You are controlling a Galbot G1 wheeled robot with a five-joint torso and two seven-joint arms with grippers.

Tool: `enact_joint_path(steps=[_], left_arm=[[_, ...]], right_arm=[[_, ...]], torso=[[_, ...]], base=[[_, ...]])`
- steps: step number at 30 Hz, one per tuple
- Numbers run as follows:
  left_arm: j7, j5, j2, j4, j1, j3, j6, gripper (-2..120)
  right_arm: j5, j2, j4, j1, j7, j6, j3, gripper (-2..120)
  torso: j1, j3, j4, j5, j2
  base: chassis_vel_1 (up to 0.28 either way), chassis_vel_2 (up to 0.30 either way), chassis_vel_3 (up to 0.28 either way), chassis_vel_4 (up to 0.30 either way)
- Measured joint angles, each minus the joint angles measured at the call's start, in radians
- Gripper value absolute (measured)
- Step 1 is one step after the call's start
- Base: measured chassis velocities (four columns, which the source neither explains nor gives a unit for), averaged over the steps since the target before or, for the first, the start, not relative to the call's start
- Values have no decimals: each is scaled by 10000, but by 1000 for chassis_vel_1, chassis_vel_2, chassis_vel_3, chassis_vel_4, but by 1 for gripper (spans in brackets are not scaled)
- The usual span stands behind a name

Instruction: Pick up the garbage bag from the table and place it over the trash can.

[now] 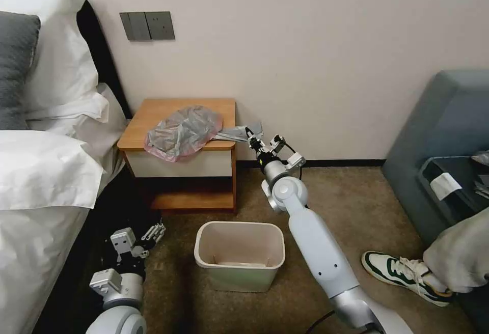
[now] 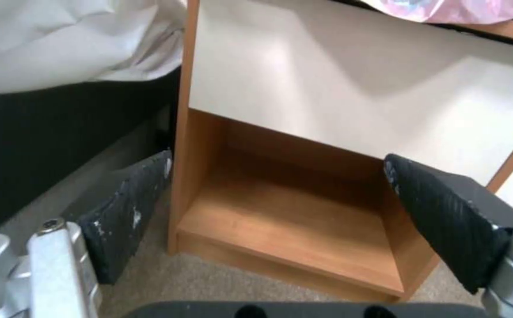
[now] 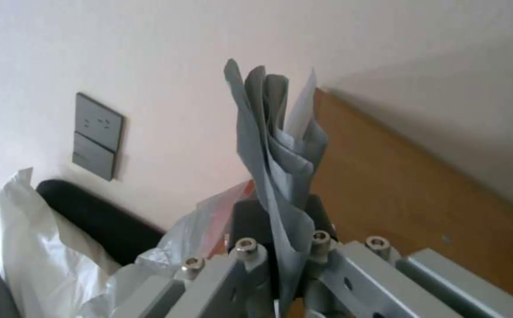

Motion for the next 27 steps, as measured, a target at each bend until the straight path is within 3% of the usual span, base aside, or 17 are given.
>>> enact_joint_path(steps=[13, 17, 23, 27], left_arm=[[-260, -206, 95, -181, -113, -234, -1, 95], [-378, -405, 181, -336, -200, -281, -24, 95], [-447, -516, 232, -412, -208, -320, -59, 95], [-543, -674, 293, -507, -227, -348, -78, 95]], right_arm=[[68, -309, 1767, -924, 906, 189, -389, 0], [137, -755, 3694, -2078, 2001, 193, -758, 0], [70, -1000, 4762, -2846, 2715, 184, -917, 0], [-237, -1338, 6026, -3824, 4006, 175, -1223, 0]], torso=[[0, 0, 1, 0, 0], [0, -1, 0, 0, 0], [-1, -1, -1, 0, 0], [-1, -1, 0, -1, 0]], base=[[0, 0, 0, 0], [0, 0, 0, 0], [0, 0, 0, 0], [0, 0, 0, 0]])
